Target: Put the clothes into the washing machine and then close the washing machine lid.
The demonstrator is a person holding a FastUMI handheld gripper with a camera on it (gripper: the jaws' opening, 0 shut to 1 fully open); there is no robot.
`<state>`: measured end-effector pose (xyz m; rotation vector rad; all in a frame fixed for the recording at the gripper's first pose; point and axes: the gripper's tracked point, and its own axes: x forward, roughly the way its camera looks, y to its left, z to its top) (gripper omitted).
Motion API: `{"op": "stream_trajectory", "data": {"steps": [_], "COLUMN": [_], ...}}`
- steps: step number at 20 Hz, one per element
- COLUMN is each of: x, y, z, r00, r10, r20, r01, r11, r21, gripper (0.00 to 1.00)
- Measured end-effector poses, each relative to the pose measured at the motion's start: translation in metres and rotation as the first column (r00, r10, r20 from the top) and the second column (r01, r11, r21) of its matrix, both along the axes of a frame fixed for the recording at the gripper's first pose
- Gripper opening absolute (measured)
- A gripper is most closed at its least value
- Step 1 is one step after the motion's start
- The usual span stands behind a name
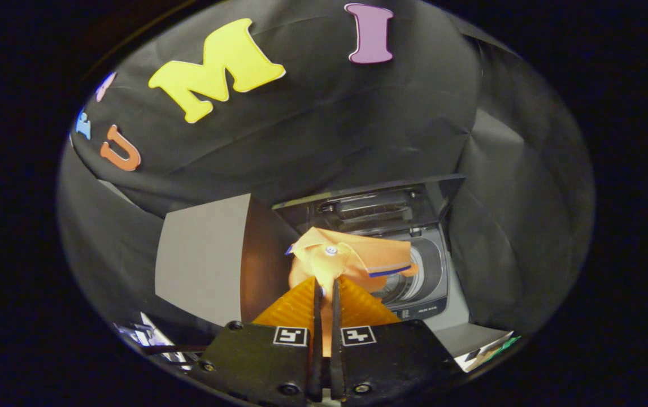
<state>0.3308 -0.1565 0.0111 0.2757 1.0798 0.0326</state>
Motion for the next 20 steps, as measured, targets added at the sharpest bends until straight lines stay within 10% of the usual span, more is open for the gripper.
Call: {"op": "stream_trajectory", "data": {"steps": [20], "x": [0.018], "y": [-0.039], "z": [-0.106], "r00": [0.992], "r10": [0.016], "r20": [-0.123], "r01": [-0.026], "r11": [0.996], "r21": [-0.082], "gripper": [0.09]}}
